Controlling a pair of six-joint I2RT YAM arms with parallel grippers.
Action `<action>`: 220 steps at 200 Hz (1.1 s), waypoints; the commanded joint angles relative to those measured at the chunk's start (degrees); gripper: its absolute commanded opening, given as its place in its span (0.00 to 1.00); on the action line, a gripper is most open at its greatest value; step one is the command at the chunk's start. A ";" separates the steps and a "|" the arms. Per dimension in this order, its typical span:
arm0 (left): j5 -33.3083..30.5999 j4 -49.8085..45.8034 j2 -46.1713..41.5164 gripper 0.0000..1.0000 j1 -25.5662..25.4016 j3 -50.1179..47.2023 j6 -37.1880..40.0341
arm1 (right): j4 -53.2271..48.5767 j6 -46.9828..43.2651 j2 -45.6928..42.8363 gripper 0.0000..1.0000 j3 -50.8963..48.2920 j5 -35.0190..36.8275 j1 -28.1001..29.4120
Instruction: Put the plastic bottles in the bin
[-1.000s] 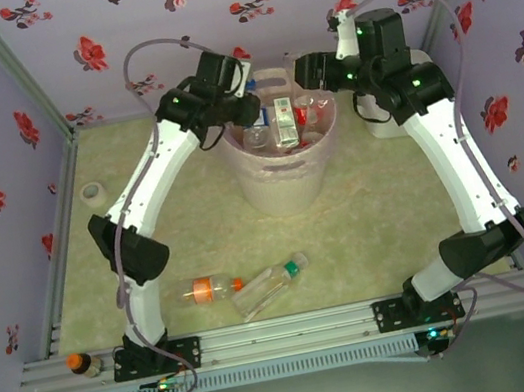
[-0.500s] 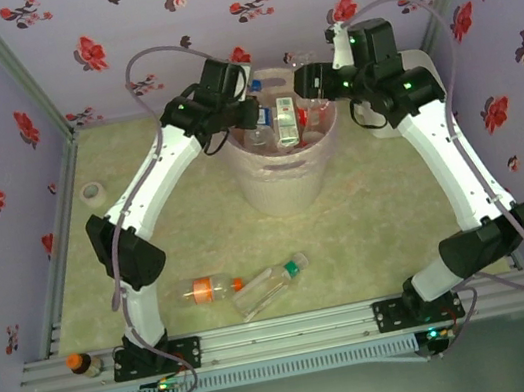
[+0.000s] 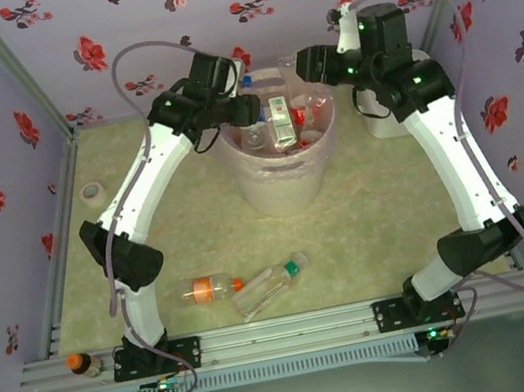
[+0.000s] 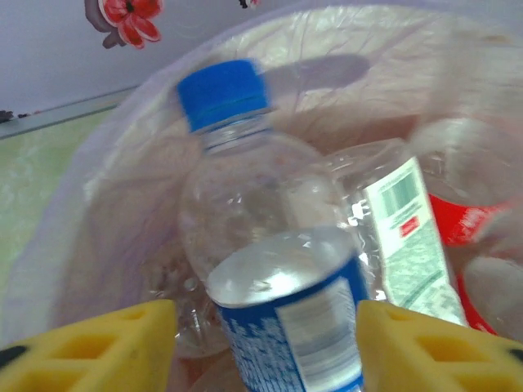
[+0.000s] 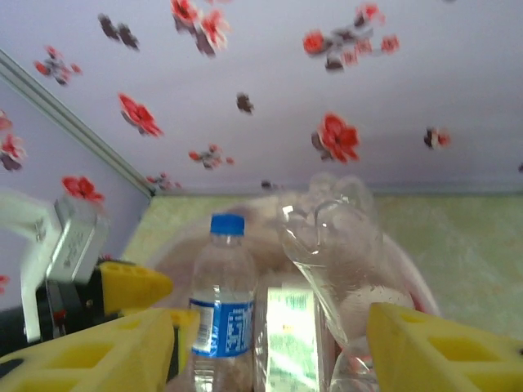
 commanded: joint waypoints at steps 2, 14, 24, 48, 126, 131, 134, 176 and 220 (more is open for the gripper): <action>-1.06 -6.22 -1.07 0.65 0.29 5.09 2.05 | 5.43 -0.63 2.49 0.58 3.29 4.13 -1.15; -1.13 -6.15 -2.30 0.67 0.29 5.80 2.06 | 6.91 -0.76 5.20 0.54 5.56 6.17 -1.46; -1.19 -6.02 -3.78 0.70 0.28 6.00 2.06 | 6.79 -1.15 8.26 0.52 8.74 6.93 -1.47; -2.63 -6.51 -7.76 0.73 0.32 3.93 2.20 | 6.29 -1.18 15.77 0.47 16.72 6.44 -0.92; -3.55 -6.16 -28.46 0.80 3.17 -34.15 -2.33 | -2.74 -9.76 24.20 0.38 19.20 13.36 2.66; -3.44 -7.05 -29.63 0.80 3.38 -36.45 -2.55 | -2.01 -9.77 23.45 0.38 16.84 13.41 2.71; -3.29 -7.68 -30.11 0.81 3.56 -37.70 -2.72 | -1.49 -9.71 23.00 0.38 15.52 13.45 2.67; 0.97 -8.38 -38.59 0.83 3.89 -51.69 -5.24 | 0.78 -8.28 21.14 0.37 9.48 12.64 2.73; 6.47 -5.08 -39.86 0.87 -2.36 -55.53 -2.64 | -1.66 -6.44 21.40 0.70 19.44 10.25 2.60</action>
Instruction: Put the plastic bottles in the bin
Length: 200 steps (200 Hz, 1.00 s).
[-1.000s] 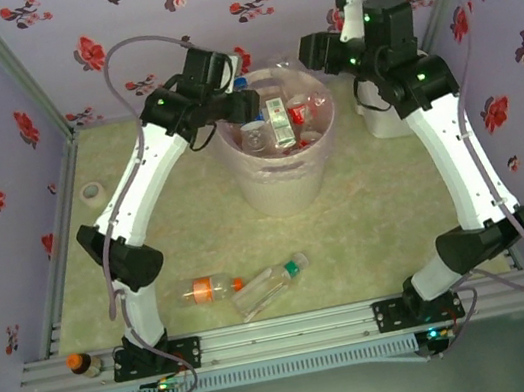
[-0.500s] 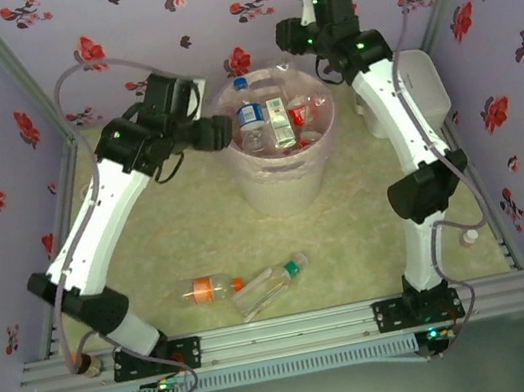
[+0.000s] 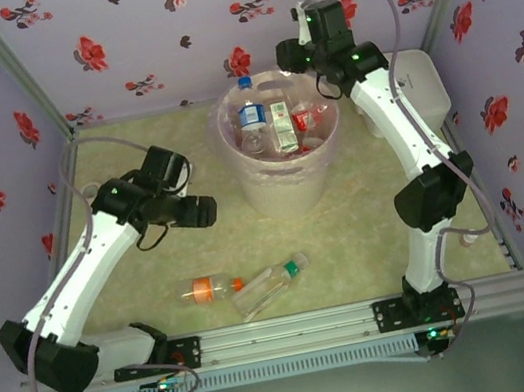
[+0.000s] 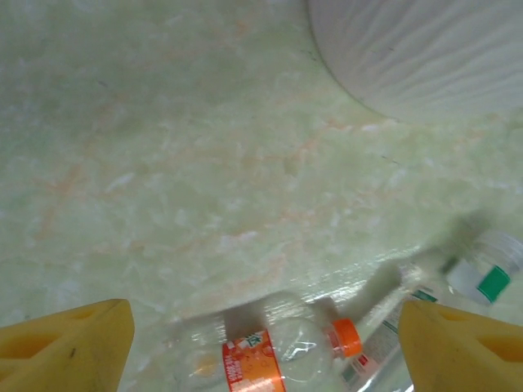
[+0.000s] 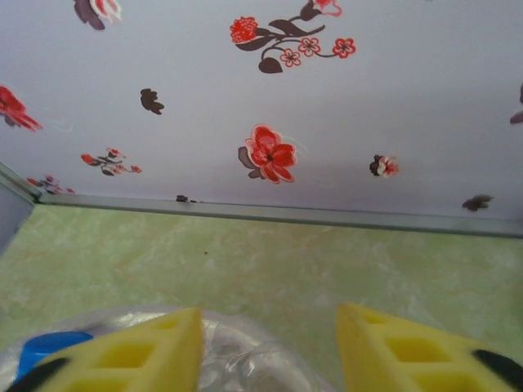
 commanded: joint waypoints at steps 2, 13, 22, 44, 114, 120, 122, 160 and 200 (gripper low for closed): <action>4.21 2.65 0.04 0.87 -5.00 -1.61 1.39 | -3.53 0.62 -0.63 0.72 6.11 -0.90 -0.33; 4.78 3.33 1.05 0.90 -8.50 -2.52 2.10 | -4.15 1.01 -2.09 0.80 6.65 -0.90 -0.39; 4.67 4.28 1.93 0.93 -11.55 -3.70 2.58 | -4.50 1.46 -3.75 0.84 5.84 -0.90 -0.53; 4.48 8.58 3.33 1.00 -17.11 -8.01 2.60 | -3.49 3.14 -10.74 0.88 -1.23 -0.90 -0.71; 1.04 17.43 11.23 1.00 -31.83 -15.33 3.49 | -1.49 8.32 -37.21 0.89 -30.32 1.69 -2.93; 0.56 17.43 12.10 1.00 -32.56 -15.51 3.58 | -1.87 8.61 -38.87 0.89 -31.94 1.80 -3.18; 0.42 17.50 12.31 1.00 -32.82 -15.57 3.64 | -2.04 8.70 -39.56 0.89 -32.42 1.88 -3.29; -4.94 18.05 17.59 1.00 -35.21 -15.91 3.82 | -4.84 9.94 -47.55 0.90 -38.27 3.09 -3.94; -5.15 17.97 22.11 0.89 -35.40 -15.28 5.31 | -8.06 9.90 -51.69 0.90 -39.91 4.69 -4.09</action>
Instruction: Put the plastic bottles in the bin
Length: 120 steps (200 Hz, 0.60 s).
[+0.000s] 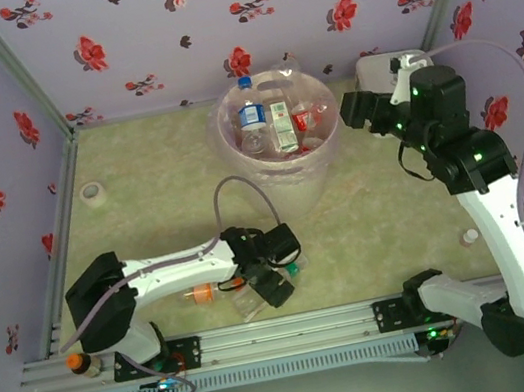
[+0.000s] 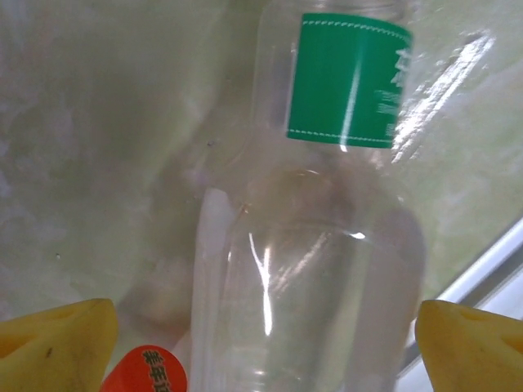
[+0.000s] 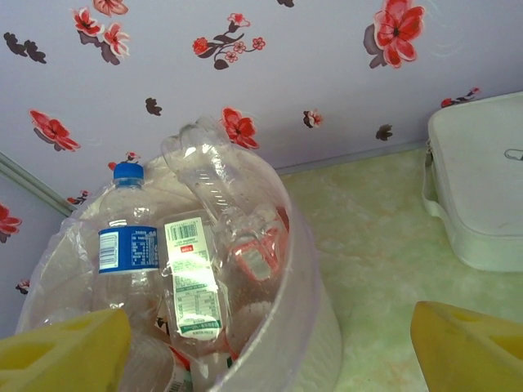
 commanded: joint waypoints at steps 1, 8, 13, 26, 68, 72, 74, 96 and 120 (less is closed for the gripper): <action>-2.17 -0.11 2.33 0.88 -0.39 0.48 1.91 | -2.66 0.78 -1.99 0.90 -0.66 2.46 -0.37; -2.21 -0.16 2.81 0.85 -0.39 0.61 2.21 | -3.22 0.64 -2.37 0.90 -0.67 2.79 -0.45; -2.15 -0.27 3.13 0.83 -0.39 0.82 2.38 | -3.61 0.50 -2.67 0.90 -0.71 3.07 -0.46; -2.34 -0.76 3.67 0.74 -0.39 1.51 2.92 | -4.00 0.45 -3.32 0.90 -0.98 3.61 -0.60; -5.06 -4.81 2.76 0.48 -0.39 6.30 4.32 | -4.24 0.59 -3.62 0.90 -0.81 4.05 -0.87; -5.50 -5.29 2.44 0.45 -0.32 6.87 4.40 | -4.29 0.50 -3.50 0.90 -0.65 4.07 -0.98; -5.75 -5.54 2.29 0.44 -0.30 7.15 4.49 | -4.29 0.47 -3.43 0.89 -0.59 4.09 -0.95; -6.98 -10.12 0.37 0.37 0.31 11.72 5.17 | -4.44 -0.07 -2.35 0.90 1.18 3.94 -1.43; -7.35 -16.33 -1.48 0.37 0.32 19.25 5.98 | -4.28 -0.16 -1.19 0.89 2.85 2.63 -1.65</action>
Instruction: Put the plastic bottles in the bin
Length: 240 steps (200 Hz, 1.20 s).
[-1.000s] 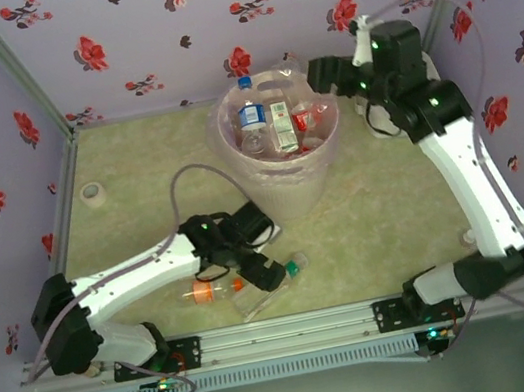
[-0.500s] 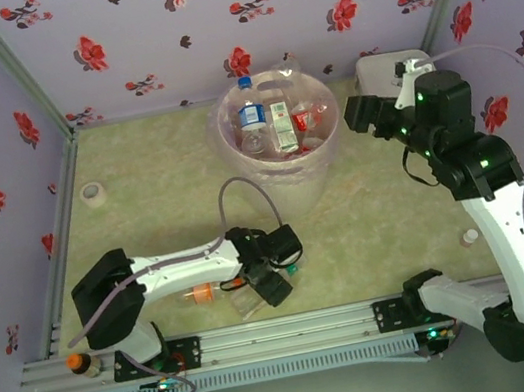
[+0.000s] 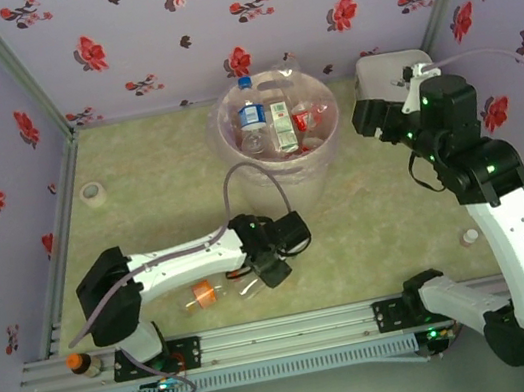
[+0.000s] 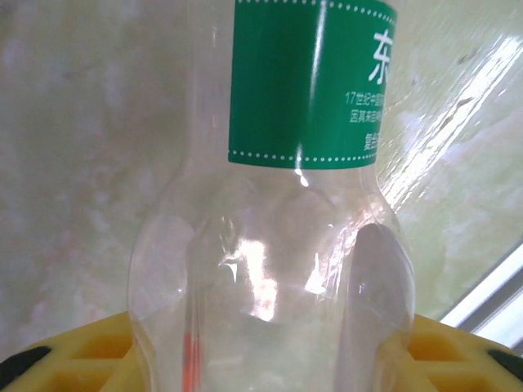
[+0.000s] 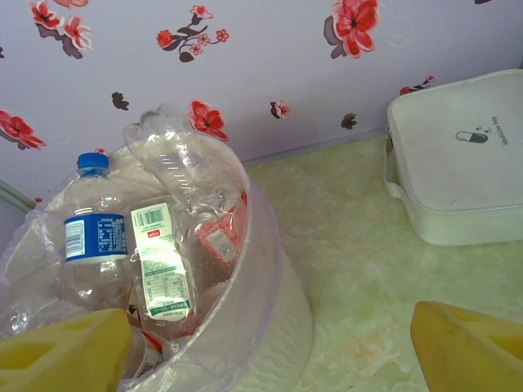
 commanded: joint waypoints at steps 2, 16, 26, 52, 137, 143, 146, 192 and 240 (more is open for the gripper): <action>-2.30 -8.34 -4.33 0.36 0.32 7.84 1.85 | 0.15 -0.10 0.88 0.89 2.72 -0.28 -0.44; -2.32 -10.35 -6.68 0.35 0.38 10.96 2.38 | 0.51 0.33 1.17 0.89 3.27 -1.51 -0.48; -1.76 -11.12 -8.96 0.34 0.54 13.09 2.64 | 0.79 0.64 1.17 0.89 3.71 -2.39 -0.50; 2.16 -8.98 -13.79 0.30 1.29 19.63 3.44 | 1.13 0.90 1.16 0.87 4.87 -2.92 -0.56; 6.75 7.65 -0.92 0.13 20.09 52.24 -15.13 | 2.39 1.50 3.09 0.85 5.87 -3.27 -0.77; 6.03 6.89 1.27 0.11 20.99 54.83 -16.34 | 2.39 1.58 3.02 0.86 5.87 -3.27 -0.78; 5.59 6.25 2.52 0.10 21.29 56.18 -16.81 | 2.30 1.61 2.95 0.85 5.87 -3.19 -0.77; 3.53 -1.10 18.65 0.00 21.92 73.53 -18.03 | 2.58 2.21 3.10 0.84 5.62 -3.26 -0.82; 3.36 -3.14 20.66 0.38 21.15 69.91 -18.39 | 3.98 2.47 4.91 0.83 6.33 -4.43 -0.84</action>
